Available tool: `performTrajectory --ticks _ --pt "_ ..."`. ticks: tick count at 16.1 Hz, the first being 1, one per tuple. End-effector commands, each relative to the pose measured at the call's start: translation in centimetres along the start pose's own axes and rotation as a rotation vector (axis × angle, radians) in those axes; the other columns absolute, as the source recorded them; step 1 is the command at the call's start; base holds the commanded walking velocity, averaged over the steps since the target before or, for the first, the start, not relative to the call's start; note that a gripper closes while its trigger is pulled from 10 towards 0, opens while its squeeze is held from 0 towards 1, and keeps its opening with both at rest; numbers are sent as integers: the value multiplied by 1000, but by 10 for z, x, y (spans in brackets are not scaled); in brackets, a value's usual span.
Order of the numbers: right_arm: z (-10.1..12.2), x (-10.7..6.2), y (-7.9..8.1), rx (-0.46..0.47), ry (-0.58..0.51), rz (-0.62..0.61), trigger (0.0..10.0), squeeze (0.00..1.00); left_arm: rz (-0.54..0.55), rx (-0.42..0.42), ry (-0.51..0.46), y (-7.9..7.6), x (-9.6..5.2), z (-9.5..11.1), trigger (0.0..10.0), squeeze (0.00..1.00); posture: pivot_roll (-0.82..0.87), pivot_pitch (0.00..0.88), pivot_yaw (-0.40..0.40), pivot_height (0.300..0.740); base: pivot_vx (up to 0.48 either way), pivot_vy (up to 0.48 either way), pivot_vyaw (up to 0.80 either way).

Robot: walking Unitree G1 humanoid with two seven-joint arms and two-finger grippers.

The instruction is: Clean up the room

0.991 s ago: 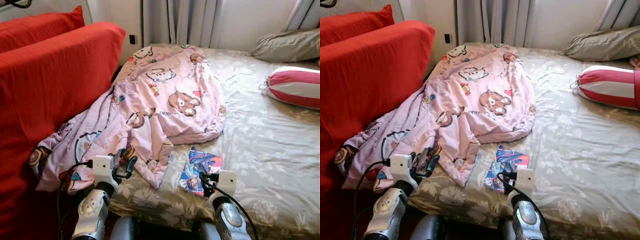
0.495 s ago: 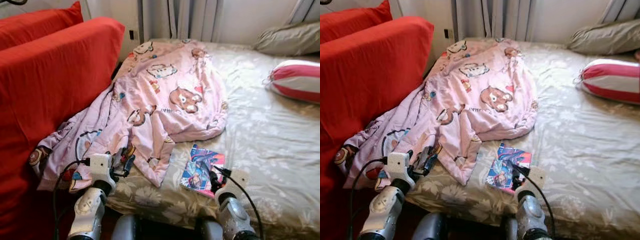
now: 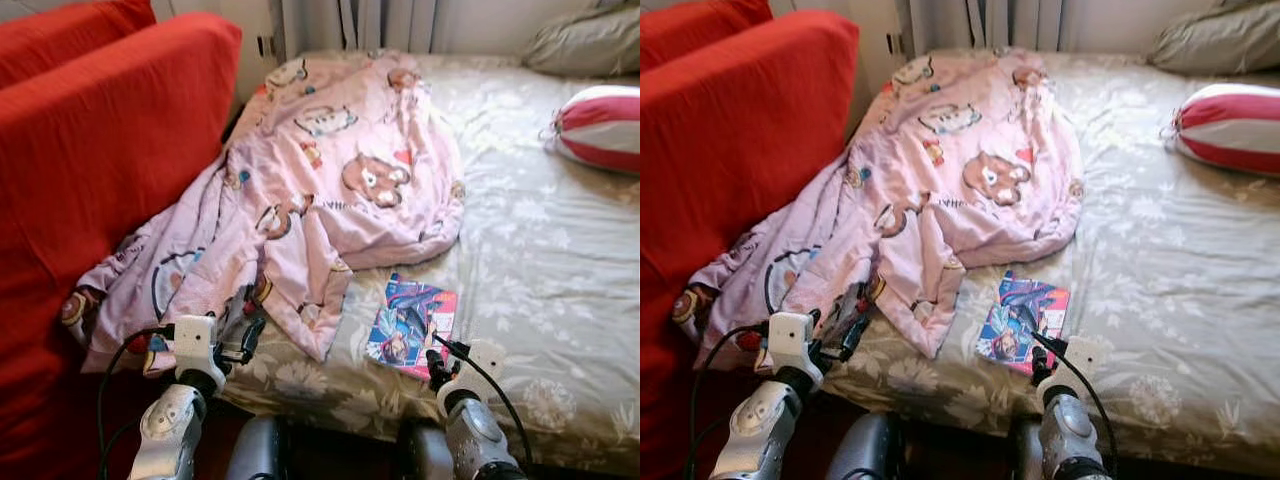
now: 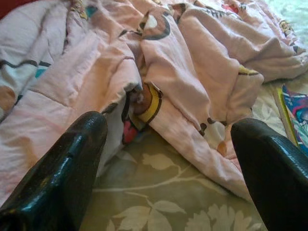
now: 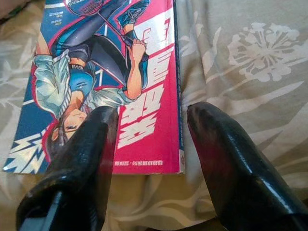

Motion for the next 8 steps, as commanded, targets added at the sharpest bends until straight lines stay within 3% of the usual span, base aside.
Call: performTrajectory --ticks 1,4,8 --pt "-2 -2 -1 -5 -2 7 10000 0 -20 16 29 -3 -4 -6 10000 0 130 175 63 577 0 0 0" --pt "1 0 0 1 -2 11 10000 0 -19 13 35 -3 -9 -7 10000 0 137 178 58 577 0 0 0" --pt "4 3 13 52 -2 55 10000 0 0 25 44 4 -16 -7 10000 0 160 186 63 577 0 0 0"
Point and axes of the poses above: a point about 5 cm out from each wrist's last joint towards the gripper, its own x axis pointing out of the wrist towards the gripper, its own z axis along the axis of the wrist's last joint, y = z × x, the point moved 5 cm from there along x, pointing out of the wrist towards the gripper, and after that the axes turned 13 degrees about x, right-handed, at the moved point
